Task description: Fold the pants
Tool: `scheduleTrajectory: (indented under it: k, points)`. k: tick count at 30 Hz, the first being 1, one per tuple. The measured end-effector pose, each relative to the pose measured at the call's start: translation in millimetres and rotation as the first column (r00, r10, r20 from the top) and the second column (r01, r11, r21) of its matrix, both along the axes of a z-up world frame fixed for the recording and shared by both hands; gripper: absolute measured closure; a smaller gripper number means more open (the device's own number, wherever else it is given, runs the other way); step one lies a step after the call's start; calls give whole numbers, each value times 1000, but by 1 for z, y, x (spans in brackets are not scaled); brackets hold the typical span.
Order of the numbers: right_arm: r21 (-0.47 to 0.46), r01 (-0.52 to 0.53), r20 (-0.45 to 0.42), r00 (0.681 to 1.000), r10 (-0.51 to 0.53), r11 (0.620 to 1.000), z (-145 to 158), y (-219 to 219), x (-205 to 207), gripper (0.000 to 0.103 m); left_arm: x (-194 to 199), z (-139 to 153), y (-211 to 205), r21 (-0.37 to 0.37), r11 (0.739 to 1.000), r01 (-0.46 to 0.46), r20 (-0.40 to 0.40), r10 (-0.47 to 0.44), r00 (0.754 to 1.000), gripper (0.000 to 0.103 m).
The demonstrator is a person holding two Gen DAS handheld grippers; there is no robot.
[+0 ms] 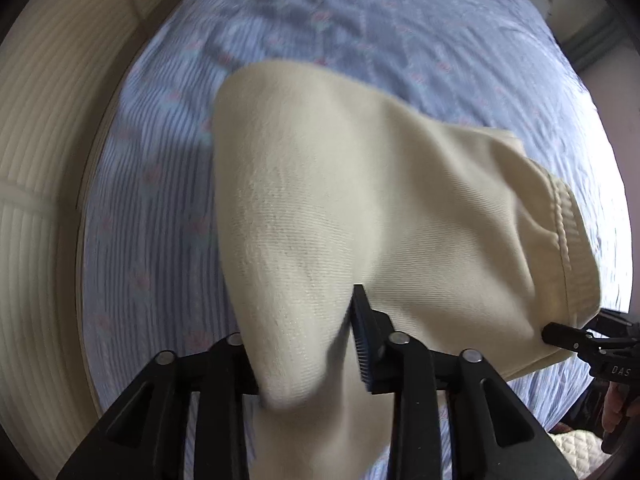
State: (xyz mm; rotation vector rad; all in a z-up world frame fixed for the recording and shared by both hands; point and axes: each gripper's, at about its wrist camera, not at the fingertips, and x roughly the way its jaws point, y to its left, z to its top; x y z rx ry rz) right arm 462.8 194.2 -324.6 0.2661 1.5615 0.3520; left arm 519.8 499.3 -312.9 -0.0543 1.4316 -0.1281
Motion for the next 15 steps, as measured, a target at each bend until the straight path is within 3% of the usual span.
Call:
scheduleTrajectory:
  k: [2, 4, 7, 12, 15]
  points:
    - [-3, 28, -7, 1000, -28, 1000, -1, -15, -3, 46, -6, 0, 0, 39, 999, -14, 1, 14, 1000, 62]
    - [-30, 40, 20, 999, -40, 999, 5, -26, -3, 42, -14, 3, -6, 136, 991, 0, 7, -1, 1000, 59]
    - [-138, 30, 89, 996, -17, 990, 20, -40, -2, 42, -29, 10, -12, 251, 968, 1, 6, -2, 1000, 56]
    - [-207, 25, 178, 984, 12, 978, 52, -71, -13, 42, -68, 48, -35, 288, 957, -20, 57, 4, 998, 49]
    - [-197, 10, 236, 971, 38, 980, 80, -91, -35, 31, -97, 78, -60, 258, 965, -46, 119, 16, 993, 41]
